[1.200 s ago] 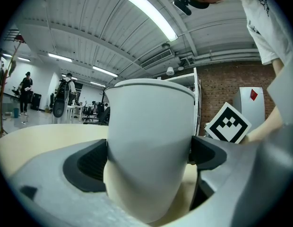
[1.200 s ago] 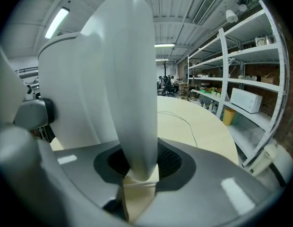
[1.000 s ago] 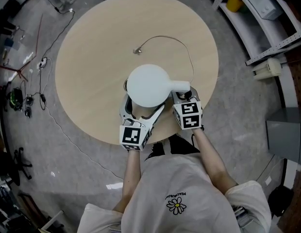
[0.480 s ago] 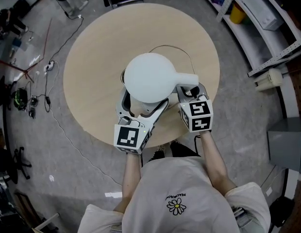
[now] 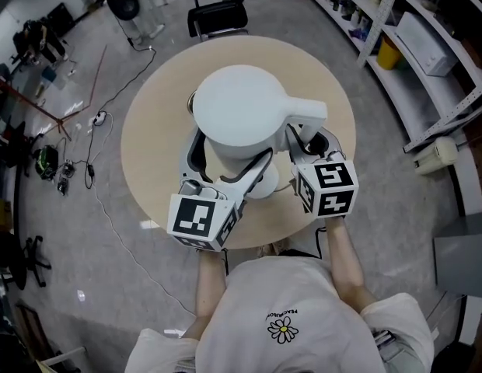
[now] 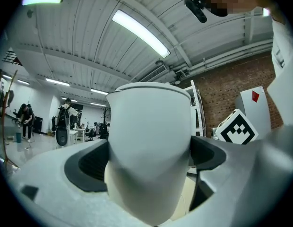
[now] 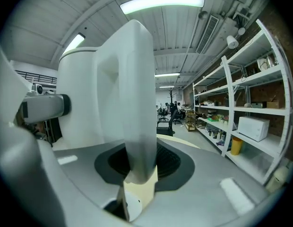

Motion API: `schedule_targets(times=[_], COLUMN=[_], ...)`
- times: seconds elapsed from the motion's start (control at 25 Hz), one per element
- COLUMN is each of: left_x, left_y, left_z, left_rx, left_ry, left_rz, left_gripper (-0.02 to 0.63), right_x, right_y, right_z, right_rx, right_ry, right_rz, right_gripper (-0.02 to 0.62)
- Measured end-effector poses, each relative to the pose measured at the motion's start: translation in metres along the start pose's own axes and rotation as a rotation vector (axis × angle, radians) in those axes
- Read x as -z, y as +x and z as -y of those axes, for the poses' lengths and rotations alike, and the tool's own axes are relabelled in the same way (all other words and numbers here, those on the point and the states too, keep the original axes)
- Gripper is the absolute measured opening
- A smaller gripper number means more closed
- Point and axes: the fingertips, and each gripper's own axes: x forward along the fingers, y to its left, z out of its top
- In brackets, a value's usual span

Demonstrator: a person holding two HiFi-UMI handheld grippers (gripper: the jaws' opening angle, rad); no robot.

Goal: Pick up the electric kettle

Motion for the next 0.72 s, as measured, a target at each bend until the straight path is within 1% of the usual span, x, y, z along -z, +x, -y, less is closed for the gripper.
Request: schedule_targets(times=[0.28,0.52,0.72], left_x=[-0.016,-0.019,-0.021], left_y=[-0.002,-0.004,-0.005], left_z=[0.004,0.005,0.006], left_rx=[-0.013,-0.016,-0.018], left_ry=[0.005,0.020,0.026], left_rz=[0.018,0.024,0.023], left_gripper=[0.546,0.546,0.545], right_x=[-0.015,-0.015,-0.018], right_y=[-0.008,-0.010,-0.011], right_z=[-0.001,-0.003,-0.003], right_rx=[-0.015,-0.023,-0.024], right_ry=[-0.010,0.004,-0.008], right_rz=[0.025,0.034,0.039], right_gripper=[0.109,0.109,0.109])
